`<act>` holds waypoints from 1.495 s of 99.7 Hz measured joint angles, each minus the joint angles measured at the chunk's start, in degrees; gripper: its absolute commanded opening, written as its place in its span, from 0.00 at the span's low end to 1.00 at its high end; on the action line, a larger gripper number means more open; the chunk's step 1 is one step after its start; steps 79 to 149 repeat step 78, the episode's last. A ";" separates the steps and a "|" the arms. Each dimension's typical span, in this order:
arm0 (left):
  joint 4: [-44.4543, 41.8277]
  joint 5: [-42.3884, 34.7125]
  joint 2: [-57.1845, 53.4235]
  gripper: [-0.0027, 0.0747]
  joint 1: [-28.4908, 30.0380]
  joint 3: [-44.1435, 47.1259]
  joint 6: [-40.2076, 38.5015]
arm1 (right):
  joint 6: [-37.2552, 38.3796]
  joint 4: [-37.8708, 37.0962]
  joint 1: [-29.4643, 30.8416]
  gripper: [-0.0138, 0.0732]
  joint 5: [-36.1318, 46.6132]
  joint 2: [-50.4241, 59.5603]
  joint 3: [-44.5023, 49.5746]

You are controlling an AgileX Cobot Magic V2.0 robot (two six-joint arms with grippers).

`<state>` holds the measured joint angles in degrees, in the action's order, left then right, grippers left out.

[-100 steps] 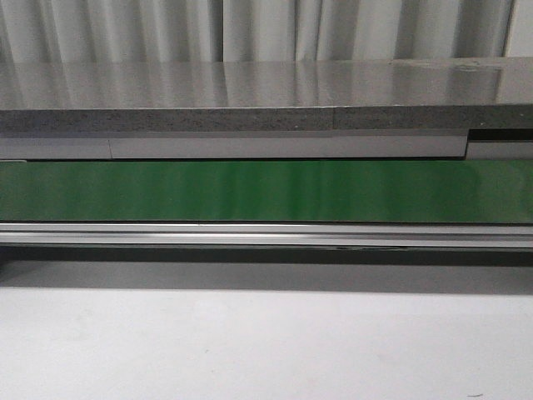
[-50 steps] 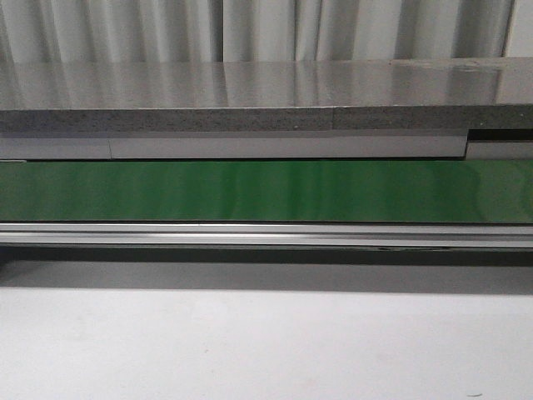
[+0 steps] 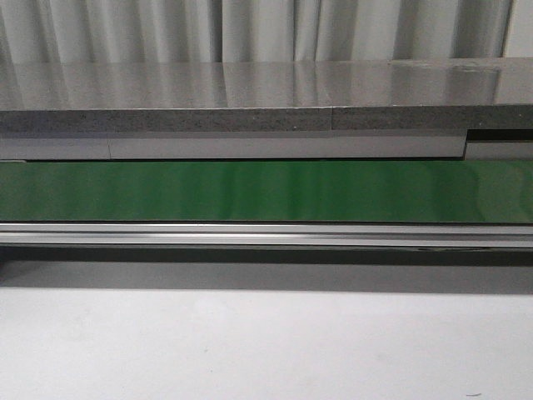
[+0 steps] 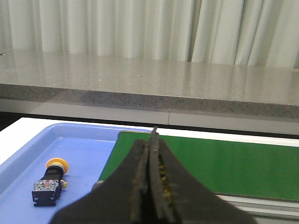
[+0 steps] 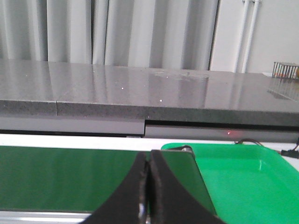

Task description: Move button from right to left

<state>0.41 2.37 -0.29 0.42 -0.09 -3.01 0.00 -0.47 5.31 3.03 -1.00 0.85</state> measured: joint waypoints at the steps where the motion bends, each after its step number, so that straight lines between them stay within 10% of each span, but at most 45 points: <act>1: 0.00 0.00 0.00 0.01 0.00 0.00 0.00 | 0.00 -0.10 0.00 0.08 -0.18 0.07 0.18; 149: 0.00 0.00 0.00 0.01 0.00 0.00 0.00 | 1.33 -1.19 0.00 0.08 -5.37 1.50 0.70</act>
